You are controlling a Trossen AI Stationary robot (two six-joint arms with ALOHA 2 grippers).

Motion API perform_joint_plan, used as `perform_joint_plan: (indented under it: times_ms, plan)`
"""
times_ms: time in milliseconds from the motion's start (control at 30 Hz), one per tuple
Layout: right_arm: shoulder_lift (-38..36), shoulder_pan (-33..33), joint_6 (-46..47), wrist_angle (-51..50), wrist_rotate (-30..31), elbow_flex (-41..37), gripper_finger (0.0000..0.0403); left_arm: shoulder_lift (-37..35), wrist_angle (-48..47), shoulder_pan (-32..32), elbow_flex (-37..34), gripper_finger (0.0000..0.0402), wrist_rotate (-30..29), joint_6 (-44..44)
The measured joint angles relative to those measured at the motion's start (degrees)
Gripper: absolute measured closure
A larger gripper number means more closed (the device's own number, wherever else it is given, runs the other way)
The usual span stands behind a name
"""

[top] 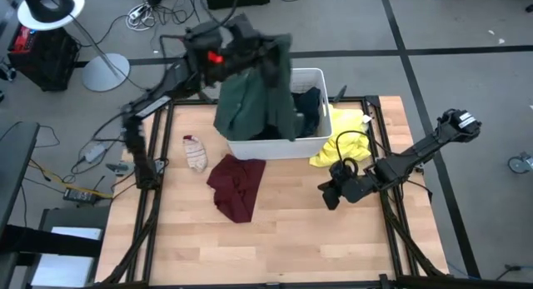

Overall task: Sort clothes
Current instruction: Put the green polo shirt into the white bin

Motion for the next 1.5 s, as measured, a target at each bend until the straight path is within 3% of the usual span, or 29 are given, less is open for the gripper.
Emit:
perform_joint_plan:
  times_ms: [33, 167, 333, 533, 800, 967, 1100, 1267, 1500]
  plan:
    - [0.02, 0.37, 0.45, 0.05, 0.38, 0.0, 0.0398, 2.65, 0.94, 0.33, 3.13, 0.0401, 1.29, 0.03]
    - [0.25, 2.19, 2.21, -0.03, 2.87, -0.02, 0.0399, 4.71, 20.38, 1.82, -2.04, 0.0401, 8.45, -2.15]
    - [0.95, 3.89, 3.68, 0.23, 4.26, -0.04, 0.0401, 5.54, 20.03, 3.65, -1.14, 0.0401, 11.76, -4.93]
    - [2.12, 5.31, 4.71, -0.58, 5.58, -0.11, 0.0397, 5.25, 1.08, 4.77, -1.17, 0.0401, 12.37, -3.36]
    - [2.53, 5.7, 4.6, -0.62, 5.7, -0.09, 0.04, 4.8, -35.55, 4.94, -1.21, 0.0401, -3.45, -0.73]
    - [2.53, 5.63, 3.27, -0.7, 5.71, -0.09, 0.0396, 6.35, -49.15, 5.09, -1.48, 0.0401, -8.48, -3.63]
    - [2.53, 5.21, 2.35, -0.74, 5.71, -0.09, 0.0399, 7.02, -50.01, 5.13, -7.01, 0.0401, -8.88, -7.44]
    - [2.53, 5.15, 2.22, -0.76, 5.71, -0.09, 0.04, 7.21, -47.85, 5.35, -19.24, 0.0401, -8.32, -11.03]
    - [2.53, 5.17, 2.88, -0.16, 4.41, -0.09, 0.0396, 7.35, -28.81, 6.02, -35.94, 0.0397, -7.27, -16.62]
